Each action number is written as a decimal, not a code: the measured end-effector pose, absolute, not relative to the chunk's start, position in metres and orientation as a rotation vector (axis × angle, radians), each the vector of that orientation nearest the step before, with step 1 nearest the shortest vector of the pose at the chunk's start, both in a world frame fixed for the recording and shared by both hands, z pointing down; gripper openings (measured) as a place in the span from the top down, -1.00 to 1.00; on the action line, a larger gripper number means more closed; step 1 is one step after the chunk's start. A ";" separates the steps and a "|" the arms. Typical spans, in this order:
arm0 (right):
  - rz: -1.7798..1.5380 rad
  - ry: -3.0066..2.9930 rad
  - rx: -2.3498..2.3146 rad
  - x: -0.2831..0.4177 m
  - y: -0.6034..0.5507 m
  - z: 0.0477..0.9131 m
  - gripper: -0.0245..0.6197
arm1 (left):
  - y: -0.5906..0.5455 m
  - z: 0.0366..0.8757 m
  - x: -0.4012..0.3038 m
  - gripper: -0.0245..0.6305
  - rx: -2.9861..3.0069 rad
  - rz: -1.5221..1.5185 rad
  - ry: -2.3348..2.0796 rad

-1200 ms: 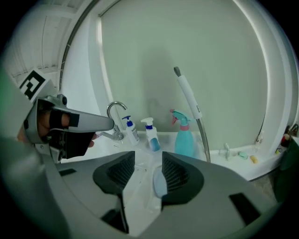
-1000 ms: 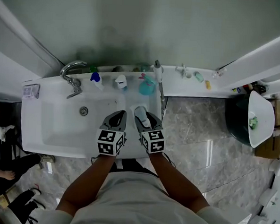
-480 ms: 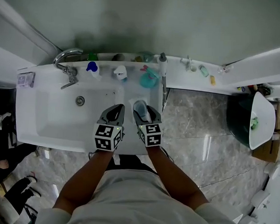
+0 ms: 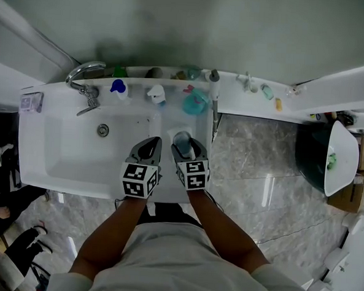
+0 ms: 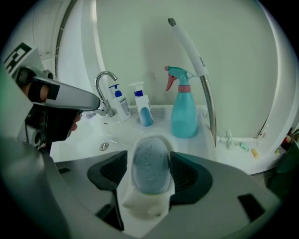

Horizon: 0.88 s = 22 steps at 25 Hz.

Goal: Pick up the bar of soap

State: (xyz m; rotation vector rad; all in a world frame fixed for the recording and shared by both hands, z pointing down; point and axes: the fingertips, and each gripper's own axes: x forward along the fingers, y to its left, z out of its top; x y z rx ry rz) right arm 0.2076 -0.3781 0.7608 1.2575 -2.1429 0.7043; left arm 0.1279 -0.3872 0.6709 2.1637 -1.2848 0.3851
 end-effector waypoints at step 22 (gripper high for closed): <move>0.654 -2.067 1.289 0.209 -0.377 0.773 0.08 | -0.378 0.677 0.118 0.90 2.147 0.384 -1.283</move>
